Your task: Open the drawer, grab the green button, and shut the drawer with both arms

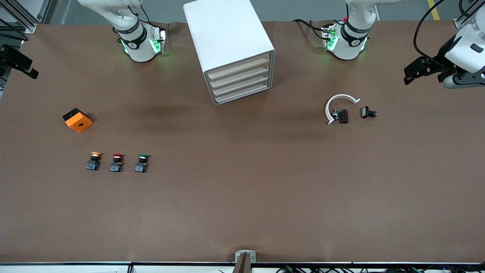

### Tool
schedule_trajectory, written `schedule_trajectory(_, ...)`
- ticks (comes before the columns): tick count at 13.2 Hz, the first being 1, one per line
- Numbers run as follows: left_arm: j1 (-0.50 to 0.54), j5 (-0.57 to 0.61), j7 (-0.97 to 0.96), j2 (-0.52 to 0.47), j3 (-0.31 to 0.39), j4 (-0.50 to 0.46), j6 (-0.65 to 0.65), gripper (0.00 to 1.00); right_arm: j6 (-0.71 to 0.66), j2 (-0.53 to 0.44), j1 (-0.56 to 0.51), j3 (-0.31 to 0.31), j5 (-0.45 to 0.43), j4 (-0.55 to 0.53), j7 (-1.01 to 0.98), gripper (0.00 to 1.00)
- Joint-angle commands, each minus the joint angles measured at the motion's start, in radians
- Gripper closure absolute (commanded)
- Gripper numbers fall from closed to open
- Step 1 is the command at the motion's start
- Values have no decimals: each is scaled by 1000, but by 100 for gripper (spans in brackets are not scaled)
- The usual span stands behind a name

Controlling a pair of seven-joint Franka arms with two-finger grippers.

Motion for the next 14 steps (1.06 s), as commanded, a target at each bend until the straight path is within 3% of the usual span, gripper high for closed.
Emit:
schedule_trajectory(1, -1, -9, 20, -2, 4, -10, 13, 0, 12, -27, 7, -2, -16, -24, -18, 0)
schedule_trajectory(14, -1, -9, 20, 8, 4, -10, 24, 0, 13, -31, 20, -1, -36, -30, -3, 0)
